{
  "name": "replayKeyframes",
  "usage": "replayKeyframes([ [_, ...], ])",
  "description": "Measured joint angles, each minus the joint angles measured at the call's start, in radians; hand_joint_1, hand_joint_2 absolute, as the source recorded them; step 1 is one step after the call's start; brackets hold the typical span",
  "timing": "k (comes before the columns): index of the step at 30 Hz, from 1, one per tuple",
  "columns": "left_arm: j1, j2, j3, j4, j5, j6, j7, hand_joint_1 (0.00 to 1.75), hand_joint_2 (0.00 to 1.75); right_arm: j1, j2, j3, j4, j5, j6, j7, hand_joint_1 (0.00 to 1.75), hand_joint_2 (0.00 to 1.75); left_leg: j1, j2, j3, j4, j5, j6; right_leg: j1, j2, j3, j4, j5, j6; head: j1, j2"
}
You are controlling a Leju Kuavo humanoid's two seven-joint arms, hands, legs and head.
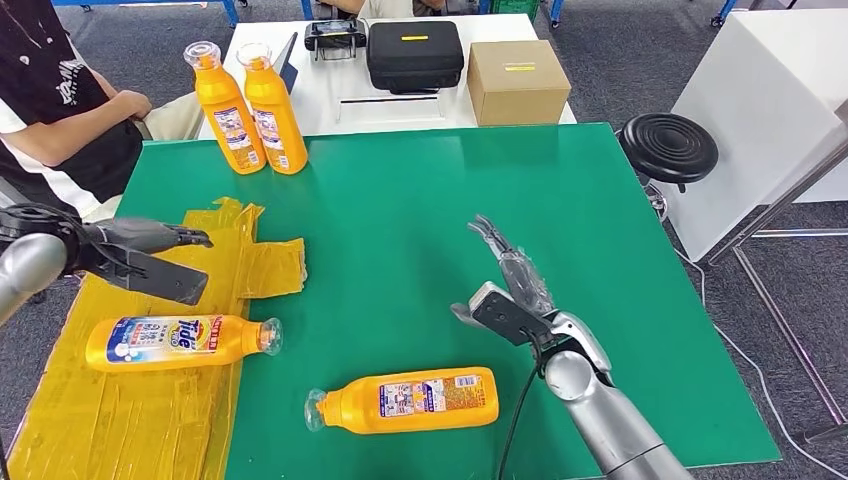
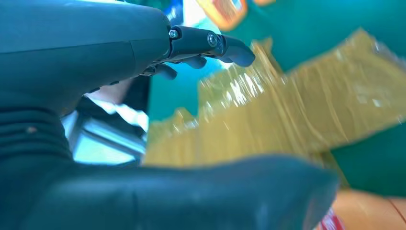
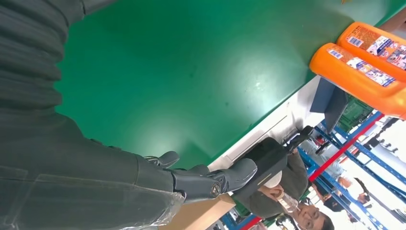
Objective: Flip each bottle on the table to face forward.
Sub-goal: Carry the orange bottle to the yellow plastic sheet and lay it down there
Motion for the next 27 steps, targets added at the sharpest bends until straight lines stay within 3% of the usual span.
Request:
replayKeyframes([
  [5, -0.100, 0.024, -0.006, -0.082, 0.096, -0.055, 0.047, 0.00, 0.00, 0.008, 0.010, -0.001, 0.002, -0.004, 0.000, -0.001, 0.00, 1.75, 0.000, -0.001, -0.001, 0.000, 0.000, 0.000, 0.000, -0.001, -0.001, 0.000, 0.000, 0.000, 0.000, 0.000],
  [11, -0.217, -0.007, 0.051, -0.119, 0.307, -0.053, 0.125, 0.00, 0.00, 0.028, 0.015, -0.008, -0.001, -0.003, -0.002, -0.001, 0.00, 1.75, -0.001, 0.000, 0.000, 0.000, 0.000, 0.000, -0.001, 0.000, -0.001, 0.000, 0.000, 0.000, 0.000, 0.000],
  [16, -0.219, -0.031, 0.118, -0.121, 0.402, 0.017, 0.150, 0.00, 0.00, 0.055, 0.016, -0.013, -0.017, 0.006, -0.008, -0.006, 0.00, 1.75, -0.001, 0.000, 0.000, 0.000, 0.000, 0.000, -0.001, 0.000, -0.001, 0.000, 0.000, 0.000, 0.000, 0.000],
  [27, -0.215, -0.048, 0.147, -0.121, 0.409, 0.023, 0.153, 0.00, 0.00, 0.066, 0.017, -0.020, -0.026, 0.008, -0.010, -0.007, 0.00, 1.75, -0.001, 0.000, 0.000, 0.000, 0.000, 0.000, 0.000, 0.000, -0.001, 0.000, 0.000, 0.000, 0.000, 0.000],
])
